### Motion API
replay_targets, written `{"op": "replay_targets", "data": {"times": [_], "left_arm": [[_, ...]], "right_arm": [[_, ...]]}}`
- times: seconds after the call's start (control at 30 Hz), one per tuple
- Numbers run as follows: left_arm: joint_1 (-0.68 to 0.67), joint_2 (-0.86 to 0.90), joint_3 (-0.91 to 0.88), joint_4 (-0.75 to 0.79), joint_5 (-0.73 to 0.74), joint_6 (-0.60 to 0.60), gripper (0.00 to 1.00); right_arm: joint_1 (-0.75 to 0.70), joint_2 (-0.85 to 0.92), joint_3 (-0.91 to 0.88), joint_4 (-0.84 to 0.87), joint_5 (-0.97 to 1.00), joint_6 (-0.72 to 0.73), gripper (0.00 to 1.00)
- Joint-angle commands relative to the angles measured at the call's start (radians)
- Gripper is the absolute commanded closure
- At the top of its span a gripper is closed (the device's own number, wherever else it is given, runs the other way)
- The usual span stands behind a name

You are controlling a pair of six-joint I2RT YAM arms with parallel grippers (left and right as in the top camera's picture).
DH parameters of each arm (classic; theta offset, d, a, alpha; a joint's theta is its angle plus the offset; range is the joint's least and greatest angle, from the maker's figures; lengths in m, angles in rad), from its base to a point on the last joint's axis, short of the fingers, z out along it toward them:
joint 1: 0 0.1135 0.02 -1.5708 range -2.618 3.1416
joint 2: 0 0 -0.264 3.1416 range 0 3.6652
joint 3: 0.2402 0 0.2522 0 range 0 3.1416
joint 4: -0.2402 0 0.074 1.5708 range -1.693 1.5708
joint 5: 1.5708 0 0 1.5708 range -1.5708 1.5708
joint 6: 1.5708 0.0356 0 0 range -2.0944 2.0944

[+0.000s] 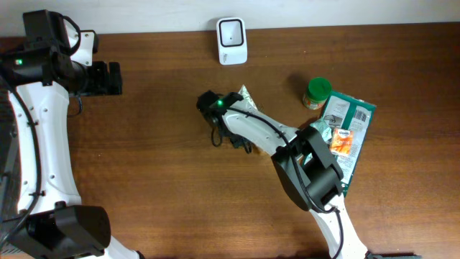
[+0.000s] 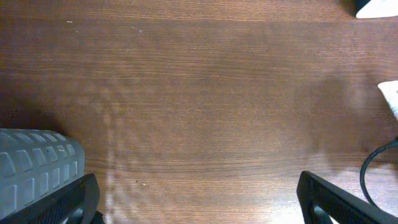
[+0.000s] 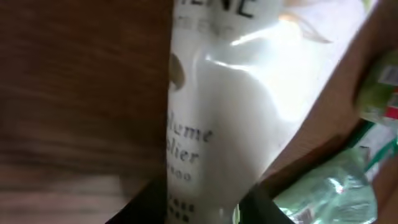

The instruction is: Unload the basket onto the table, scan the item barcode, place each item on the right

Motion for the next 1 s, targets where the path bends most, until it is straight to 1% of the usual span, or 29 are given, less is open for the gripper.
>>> {"op": "replay_targets", "data": {"times": [0.0, 0.03, 0.1, 0.23, 0.27, 0.3, 0.33, 0.37, 0.4, 0.47, 0.5, 0.53, 0.63, 0.67, 0.7, 0.73, 0.77, 0.8, 0.87, 0.9, 0.97], "left_arm": [[0.003, -0.016, 0.009, -0.001, 0.004, 0.013, 0.01], [0.003, -0.016, 0.009, -0.002, 0.004, 0.013, 0.01], [0.003, -0.016, 0.009, -0.001, 0.004, 0.013, 0.01], [0.003, -0.016, 0.009, -0.001, 0.004, 0.013, 0.01], [0.003, -0.016, 0.009, -0.002, 0.004, 0.013, 0.01], [0.003, -0.016, 0.009, -0.002, 0.004, 0.013, 0.01], [0.003, -0.016, 0.009, -0.001, 0.004, 0.013, 0.01], [0.003, -0.016, 0.009, -0.001, 0.004, 0.013, 0.01], [0.003, -0.016, 0.009, -0.001, 0.004, 0.013, 0.01], [0.003, -0.016, 0.009, -0.002, 0.004, 0.013, 0.01], [0.003, -0.016, 0.009, -0.001, 0.004, 0.013, 0.01], [0.003, -0.016, 0.009, -0.001, 0.004, 0.013, 0.01], [0.003, -0.016, 0.009, -0.001, 0.004, 0.013, 0.01], [0.003, -0.016, 0.009, -0.001, 0.004, 0.013, 0.01], [0.003, -0.016, 0.009, -0.002, 0.004, 0.013, 0.01], [0.003, -0.016, 0.009, -0.002, 0.004, 0.013, 0.01], [0.003, -0.016, 0.009, -0.001, 0.004, 0.013, 0.01], [0.003, -0.016, 0.009, -0.001, 0.004, 0.013, 0.01], [0.003, -0.016, 0.009, -0.002, 0.004, 0.013, 0.01], [0.003, -0.016, 0.009, -0.002, 0.004, 0.013, 0.01], [0.003, -0.016, 0.009, -0.002, 0.004, 0.013, 0.01]], "right_arm": [[0.003, -0.016, 0.018, -0.018, -0.138, -0.032, 0.57], [0.008, -0.016, 0.027, -0.024, -0.138, -0.032, 0.53], [0.028, -0.016, 0.059, -0.042, -0.138, -0.032, 0.53], [0.086, -0.017, 0.238, -0.116, -0.134, -0.032, 0.46], [0.086, -0.017, 0.314, -0.148, -0.135, -0.029, 0.44], [0.072, -0.017, 0.378, -0.176, -0.135, 0.011, 0.37], [0.035, -0.017, 0.435, -0.201, -0.138, 0.074, 0.17], [-0.023, -0.016, 0.442, -0.200, -0.182, 0.081, 0.05], [-0.070, -0.014, 0.431, -0.196, -0.256, 0.069, 0.02], [-0.153, -0.013, 0.365, -0.140, -0.462, -0.045, 0.02], [-0.201, -0.013, 0.299, -0.085, -0.579, -0.101, 0.02], [-0.225, -0.013, 0.246, -0.042, -0.620, -0.122, 0.02], [-0.249, -0.013, 0.142, 0.047, -0.639, -0.141, 0.00], [-0.249, -0.013, 0.133, 0.055, -0.640, -0.141, 0.05], [-0.249, -0.013, 0.121, 0.067, -0.639, -0.141, 0.15], [-0.249, -0.013, 0.113, 0.076, -0.639, -0.141, 0.29], [-0.249, -0.013, 0.112, 0.079, -0.636, -0.141, 0.48], [-0.249, -0.013, 0.112, 0.081, -0.636, -0.141, 0.63], [-0.249, -0.014, 0.113, 0.084, -0.636, -0.141, 0.90], [-0.249, -0.014, 0.113, 0.084, -0.636, -0.141, 0.96], [-0.249, -0.021, 0.132, 0.069, -0.631, -0.141, 0.96]]}}
